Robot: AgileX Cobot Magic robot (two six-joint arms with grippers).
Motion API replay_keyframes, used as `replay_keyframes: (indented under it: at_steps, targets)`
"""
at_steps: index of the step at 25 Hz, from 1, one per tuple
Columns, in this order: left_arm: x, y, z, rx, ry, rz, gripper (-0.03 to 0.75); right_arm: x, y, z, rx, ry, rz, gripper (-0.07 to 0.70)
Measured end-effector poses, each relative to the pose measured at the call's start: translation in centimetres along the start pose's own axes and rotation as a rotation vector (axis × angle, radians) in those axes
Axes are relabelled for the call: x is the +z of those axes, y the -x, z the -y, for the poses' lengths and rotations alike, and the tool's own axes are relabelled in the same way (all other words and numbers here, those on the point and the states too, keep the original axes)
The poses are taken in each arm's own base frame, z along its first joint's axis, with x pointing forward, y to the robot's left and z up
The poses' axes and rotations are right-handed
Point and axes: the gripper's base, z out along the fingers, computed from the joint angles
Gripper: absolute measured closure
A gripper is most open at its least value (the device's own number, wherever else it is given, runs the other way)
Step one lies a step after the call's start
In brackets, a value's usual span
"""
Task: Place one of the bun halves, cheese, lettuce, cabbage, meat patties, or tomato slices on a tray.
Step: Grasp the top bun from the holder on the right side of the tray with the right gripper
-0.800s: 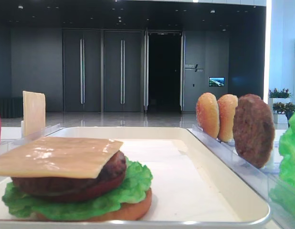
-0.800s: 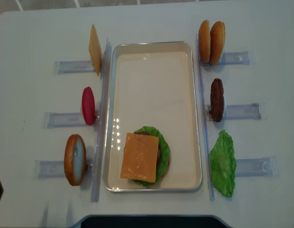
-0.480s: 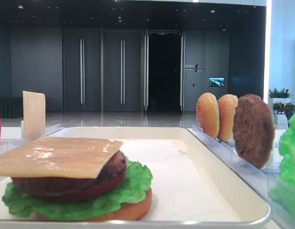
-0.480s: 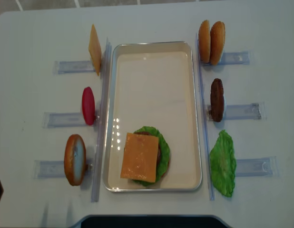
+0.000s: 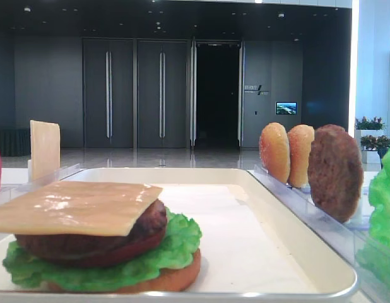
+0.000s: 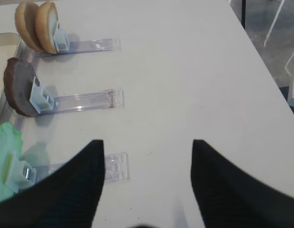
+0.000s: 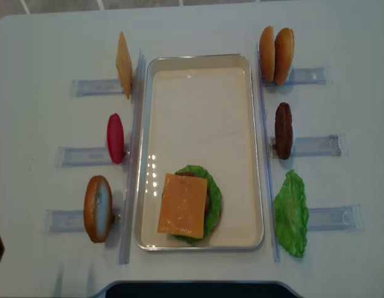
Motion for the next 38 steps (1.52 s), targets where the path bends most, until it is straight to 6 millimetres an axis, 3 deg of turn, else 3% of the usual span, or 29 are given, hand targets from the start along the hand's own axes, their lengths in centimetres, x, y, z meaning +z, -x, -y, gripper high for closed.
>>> replay_keyframes:
  at_steps: [38]
  targets:
    - [0.0, 0.0, 0.0, 0.0, 0.0, 0.0, 0.202, 0.0, 0.0, 0.0, -0.001, 0.0, 0.0, 0.216]
